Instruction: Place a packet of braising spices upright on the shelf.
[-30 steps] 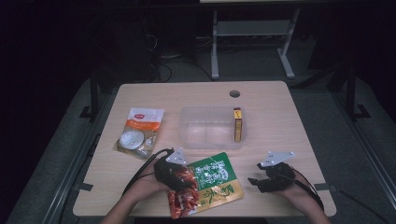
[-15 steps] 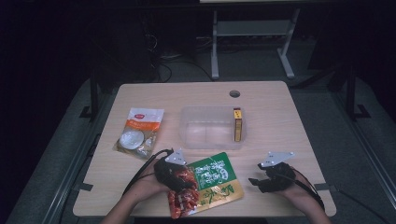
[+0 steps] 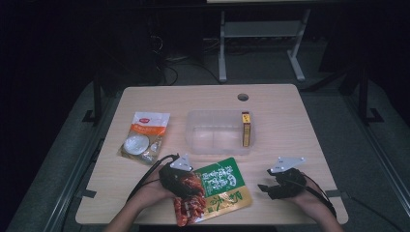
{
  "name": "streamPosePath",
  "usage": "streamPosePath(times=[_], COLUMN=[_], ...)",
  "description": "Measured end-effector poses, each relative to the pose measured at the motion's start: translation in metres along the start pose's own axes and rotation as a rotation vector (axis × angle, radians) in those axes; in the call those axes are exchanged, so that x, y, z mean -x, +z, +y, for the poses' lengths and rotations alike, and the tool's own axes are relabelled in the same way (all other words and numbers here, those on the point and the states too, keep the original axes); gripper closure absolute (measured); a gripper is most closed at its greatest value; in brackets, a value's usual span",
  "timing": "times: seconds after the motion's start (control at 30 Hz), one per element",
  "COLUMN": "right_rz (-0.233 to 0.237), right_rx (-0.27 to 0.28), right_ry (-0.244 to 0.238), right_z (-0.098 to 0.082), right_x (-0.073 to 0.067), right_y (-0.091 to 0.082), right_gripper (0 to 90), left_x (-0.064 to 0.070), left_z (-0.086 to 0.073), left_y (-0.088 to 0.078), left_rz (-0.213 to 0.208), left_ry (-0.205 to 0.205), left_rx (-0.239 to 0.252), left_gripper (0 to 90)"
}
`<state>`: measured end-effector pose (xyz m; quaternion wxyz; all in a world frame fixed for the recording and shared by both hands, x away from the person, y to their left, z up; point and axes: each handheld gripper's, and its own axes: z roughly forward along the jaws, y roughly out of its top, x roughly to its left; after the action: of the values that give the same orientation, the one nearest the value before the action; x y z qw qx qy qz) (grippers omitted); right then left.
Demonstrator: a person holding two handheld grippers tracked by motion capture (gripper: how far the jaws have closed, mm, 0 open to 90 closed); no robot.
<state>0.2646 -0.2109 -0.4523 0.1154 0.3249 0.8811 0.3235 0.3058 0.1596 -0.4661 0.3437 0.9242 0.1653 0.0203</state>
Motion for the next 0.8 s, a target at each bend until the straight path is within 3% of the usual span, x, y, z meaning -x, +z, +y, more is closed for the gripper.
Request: streamPosePath(times=[0.2,0.47,0.53,0.67,0.8], right_rz=[0.001,-0.006,-0.006,-0.006,-0.003], right_rx=[-0.005,-0.003,-0.001,0.001,0.002], right_ry=[-0.005,-0.003,-0.001,-0.004,-0.006], right_z=[0.0,0.001,0.001,0.001,0.001], right_x=[0.0,0.001,0.001,0.002,0.002], right_y=[0.001,0.0,0.0,0.0,0.0], right_gripper=[33.8,33.8,33.8,33.7,33.8], left_x=[0.003,0.011,0.011,0.011,0.008], left_z=[0.001,0.007,0.007,0.008,0.007], left_y=[-0.003,-0.005,-0.005,-0.005,-0.007], left_rz=[0.01,0.004,0.004,0.007,-0.016], left_ry=[0.008,0.03,0.04,0.019,-0.033], left_rx=[-0.005,-0.038,-0.043,-0.042,-0.017], left_gripper=[27.3,72.6,80.1,86.5,88.8])
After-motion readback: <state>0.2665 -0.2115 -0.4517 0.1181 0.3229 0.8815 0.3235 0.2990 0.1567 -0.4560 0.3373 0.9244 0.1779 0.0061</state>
